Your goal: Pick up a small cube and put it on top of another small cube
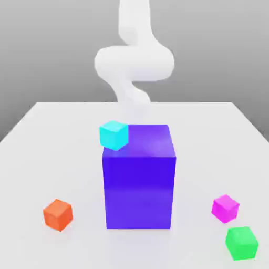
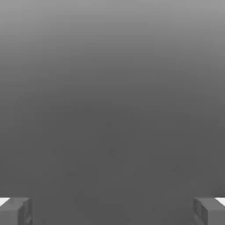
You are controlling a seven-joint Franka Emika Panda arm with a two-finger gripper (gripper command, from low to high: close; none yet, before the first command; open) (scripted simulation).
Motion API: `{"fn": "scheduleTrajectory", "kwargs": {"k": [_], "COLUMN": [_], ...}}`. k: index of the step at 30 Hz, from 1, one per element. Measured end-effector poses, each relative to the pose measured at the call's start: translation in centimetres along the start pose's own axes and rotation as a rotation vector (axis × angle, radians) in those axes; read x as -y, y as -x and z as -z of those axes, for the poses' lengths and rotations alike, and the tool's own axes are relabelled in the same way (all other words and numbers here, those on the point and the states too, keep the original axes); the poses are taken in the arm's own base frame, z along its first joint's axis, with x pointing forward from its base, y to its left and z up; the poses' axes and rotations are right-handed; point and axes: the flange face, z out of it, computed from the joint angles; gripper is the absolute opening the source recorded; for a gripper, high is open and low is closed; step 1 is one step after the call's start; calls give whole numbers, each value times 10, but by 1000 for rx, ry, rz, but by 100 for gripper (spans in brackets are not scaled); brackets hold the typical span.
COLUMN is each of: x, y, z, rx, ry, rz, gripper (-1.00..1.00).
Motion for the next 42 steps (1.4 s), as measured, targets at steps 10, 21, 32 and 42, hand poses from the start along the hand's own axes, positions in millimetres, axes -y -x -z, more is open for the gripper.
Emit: {"fn": "scheduleTrajectory", "kwargs": {"k": [10, 21, 32, 42], "x": [15, -50, -101, -97], "y": [145, 363, 438, 435], "z": [-202, -308, -361, -356], "rx": [218, 555, 649, 649], "ry": [214, 318, 330, 327], "rz": [216, 456, 484, 482], "gripper": [0, 0, 0, -100]}}
